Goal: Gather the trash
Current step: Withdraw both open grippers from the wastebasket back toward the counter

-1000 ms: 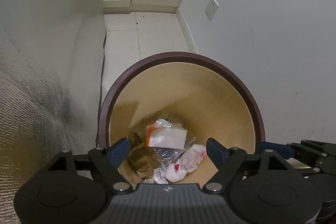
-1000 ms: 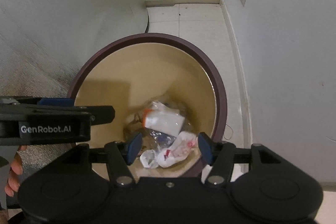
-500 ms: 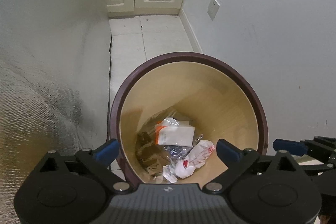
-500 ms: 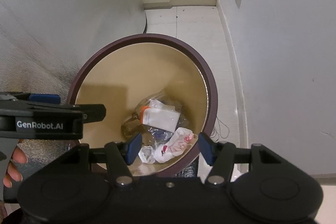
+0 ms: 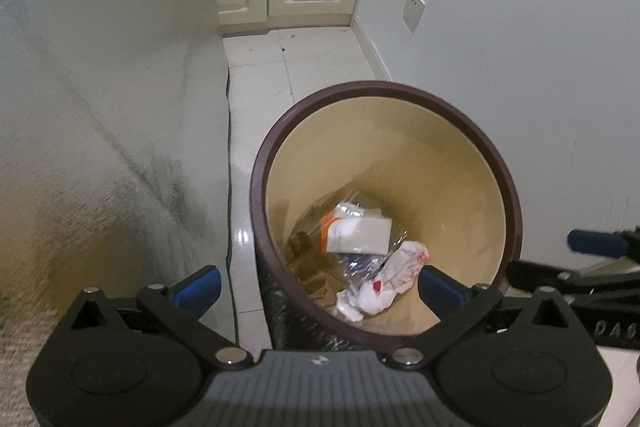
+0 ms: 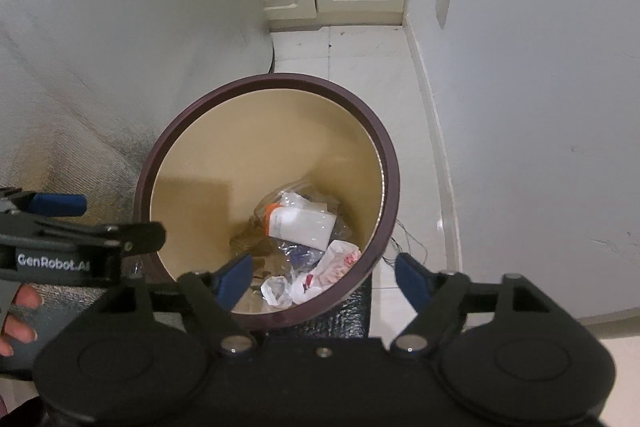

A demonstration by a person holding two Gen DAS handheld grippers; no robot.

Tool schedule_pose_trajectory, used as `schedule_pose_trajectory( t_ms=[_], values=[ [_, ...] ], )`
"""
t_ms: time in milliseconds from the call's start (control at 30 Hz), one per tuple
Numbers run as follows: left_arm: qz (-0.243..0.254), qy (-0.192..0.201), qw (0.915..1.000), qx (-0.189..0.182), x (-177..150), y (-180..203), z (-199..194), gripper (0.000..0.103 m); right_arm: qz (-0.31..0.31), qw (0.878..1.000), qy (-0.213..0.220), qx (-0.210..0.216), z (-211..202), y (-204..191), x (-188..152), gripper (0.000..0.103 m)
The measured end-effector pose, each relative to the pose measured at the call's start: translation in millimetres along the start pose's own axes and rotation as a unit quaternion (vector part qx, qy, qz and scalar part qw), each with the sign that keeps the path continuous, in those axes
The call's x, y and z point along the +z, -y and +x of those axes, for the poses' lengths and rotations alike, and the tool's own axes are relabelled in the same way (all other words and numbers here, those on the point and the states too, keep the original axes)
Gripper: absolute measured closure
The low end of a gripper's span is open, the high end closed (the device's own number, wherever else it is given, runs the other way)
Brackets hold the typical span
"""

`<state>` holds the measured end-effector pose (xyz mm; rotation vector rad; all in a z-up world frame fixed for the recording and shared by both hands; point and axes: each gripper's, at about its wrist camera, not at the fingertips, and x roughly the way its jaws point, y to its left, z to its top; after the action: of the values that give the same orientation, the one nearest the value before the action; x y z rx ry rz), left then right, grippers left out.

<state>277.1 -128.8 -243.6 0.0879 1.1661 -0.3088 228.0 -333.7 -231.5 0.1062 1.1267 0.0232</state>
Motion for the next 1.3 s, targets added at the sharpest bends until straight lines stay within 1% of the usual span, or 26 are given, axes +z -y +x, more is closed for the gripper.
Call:
schedule_pose_trajectory(
  t_ms=[233,333,600,933,1100,1300],
  values=[
    [0.007,0.003,0.9998,0.018,-14.4,-5.8,-14.5,0.000,-0.001,1.000,0.008,-0.006,-9.7,-2.6,-8.6,0.004],
    [0.009,0.007,0.9998,0.018,-20.7,-7.1,-19.0,0.000,-0.004,1.000,0.010,-0.014,-13.9,-5.0,-12.3,0.000],
    [0.006,0.024,0.9996,0.016,-34.6,-11.0,-36.9,0.000,-0.006,0.999,0.019,-0.026,-30.2,-8.5,-23.1,0.000],
    [0.011,0.058,0.9982,0.010,-46.4,-4.8,-70.1,0.000,0.006,0.998,0.053,-0.038,-61.9,-2.0,-39.2,0.000],
    [0.020,0.091,0.9956,0.006,-51.6,2.7,-97.6,0.000,0.008,0.996,0.080,-0.044,-84.6,0.1,-49.4,0.000],
    [0.033,0.141,0.9895,-0.006,-56.3,13.0,-136.1,0.000,0.014,0.992,0.121,-0.043,-117.5,1.6,-59.6,0.000]
  ],
)
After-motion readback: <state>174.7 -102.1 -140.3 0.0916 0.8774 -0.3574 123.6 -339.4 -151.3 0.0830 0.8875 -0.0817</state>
